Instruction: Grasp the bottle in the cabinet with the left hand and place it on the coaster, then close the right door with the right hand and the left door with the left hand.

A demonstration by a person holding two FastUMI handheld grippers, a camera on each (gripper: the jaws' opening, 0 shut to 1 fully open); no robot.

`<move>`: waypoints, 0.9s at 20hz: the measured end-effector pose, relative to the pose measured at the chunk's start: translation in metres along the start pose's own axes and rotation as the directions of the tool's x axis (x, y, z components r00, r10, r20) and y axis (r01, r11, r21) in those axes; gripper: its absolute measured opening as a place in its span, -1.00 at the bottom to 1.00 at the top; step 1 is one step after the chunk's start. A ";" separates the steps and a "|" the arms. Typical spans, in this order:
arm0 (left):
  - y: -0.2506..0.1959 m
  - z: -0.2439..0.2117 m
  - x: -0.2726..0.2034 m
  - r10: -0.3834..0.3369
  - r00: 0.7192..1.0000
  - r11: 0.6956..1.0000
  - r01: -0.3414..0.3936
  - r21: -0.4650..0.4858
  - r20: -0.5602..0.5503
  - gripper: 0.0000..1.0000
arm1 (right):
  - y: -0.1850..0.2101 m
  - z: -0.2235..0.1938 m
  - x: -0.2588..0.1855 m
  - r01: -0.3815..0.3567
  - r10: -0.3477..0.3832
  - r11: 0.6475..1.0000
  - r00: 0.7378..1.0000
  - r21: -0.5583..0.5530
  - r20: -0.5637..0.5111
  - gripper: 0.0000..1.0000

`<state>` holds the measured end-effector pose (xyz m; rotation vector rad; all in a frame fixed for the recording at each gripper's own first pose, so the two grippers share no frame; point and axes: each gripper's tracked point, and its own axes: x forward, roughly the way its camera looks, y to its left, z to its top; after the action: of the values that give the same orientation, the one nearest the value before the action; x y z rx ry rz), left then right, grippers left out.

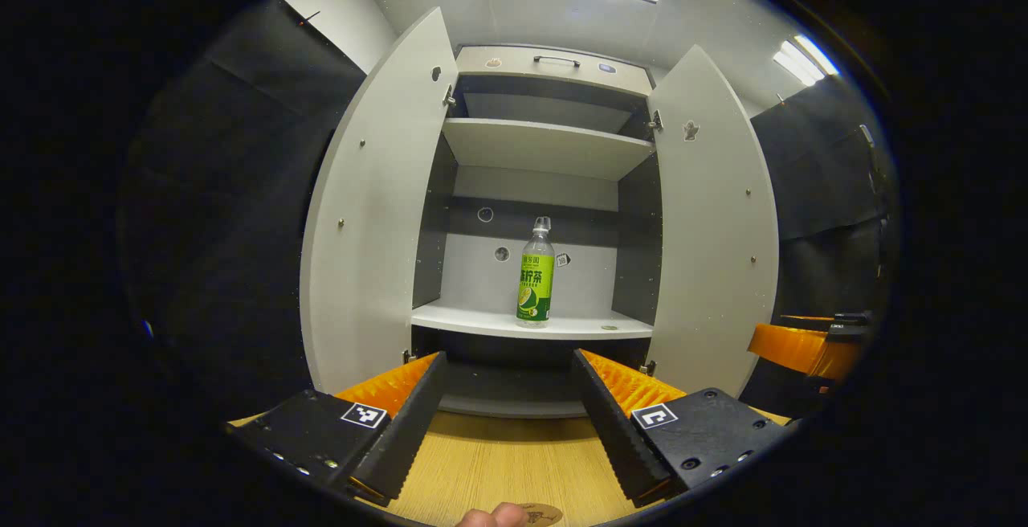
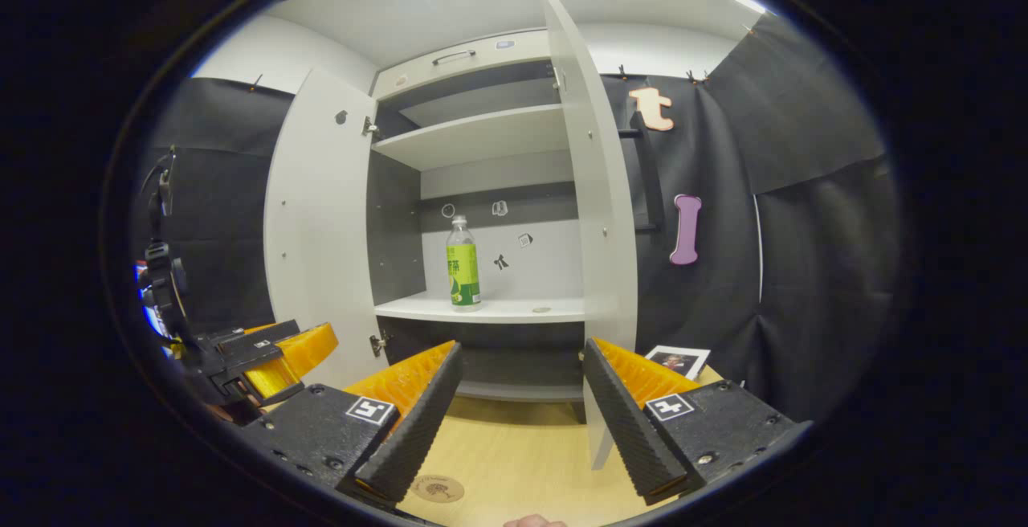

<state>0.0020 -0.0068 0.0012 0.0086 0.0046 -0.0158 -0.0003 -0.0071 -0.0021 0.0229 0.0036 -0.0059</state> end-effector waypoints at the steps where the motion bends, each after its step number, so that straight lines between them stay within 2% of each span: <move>1: 0.000 0.000 0.000 -0.001 1.000 1.000 0.001 -0.003 -0.001 0.99 | 0.000 0.000 -0.001 0.000 0.000 1.000 1.000 0.002 0.001 0.97; 2: 0.000 0.001 0.000 -0.003 1.000 1.000 0.003 -0.009 0.000 0.89 | 0.001 0.000 -0.001 -0.001 0.001 1.000 1.000 0.002 0.001 0.97; 5: 0.000 0.004 0.005 -0.018 1.000 1.000 0.018 -0.021 0.001 0.89 | 0.003 0.001 -0.001 -0.001 0.001 1.000 1.000 -0.001 0.002 0.97; 10: -0.013 0.019 0.037 -0.108 0.994 0.992 0.109 -0.064 0.015 0.89 | 0.013 0.000 -0.002 -0.018 0.018 1.000 1.000 -0.010 -0.008 0.97; 11: -0.015 0.023 0.048 -0.123 0.992 0.990 0.124 -0.064 0.023 0.99 | 0.014 0.001 -0.003 -0.018 0.018 1.000 1.000 -0.012 -0.006 0.97; 12: -0.017 0.029 0.060 -0.143 0.989 0.988 0.144 -0.058 0.033 0.89 | 0.015 0.002 -0.004 -0.018 0.018 1.000 1.000 -0.013 -0.004 0.89; 15: -0.035 0.042 0.103 -0.227 0.973 0.972 0.229 -0.053 0.042 0.89 | 0.022 0.002 -0.004 -0.025 0.025 1.000 1.000 0.012 -0.001 0.97; 18: -0.041 0.056 0.155 -0.244 0.968 0.968 0.247 -0.035 0.063 0.89 | 0.026 0.005 -0.003 -0.027 0.027 0.999 1.000 0.033 0.007 0.97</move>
<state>0.1564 -0.0506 0.0564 -0.0356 -0.0525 -0.2640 -0.0035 0.0187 0.0033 0.0558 -0.0033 0.0207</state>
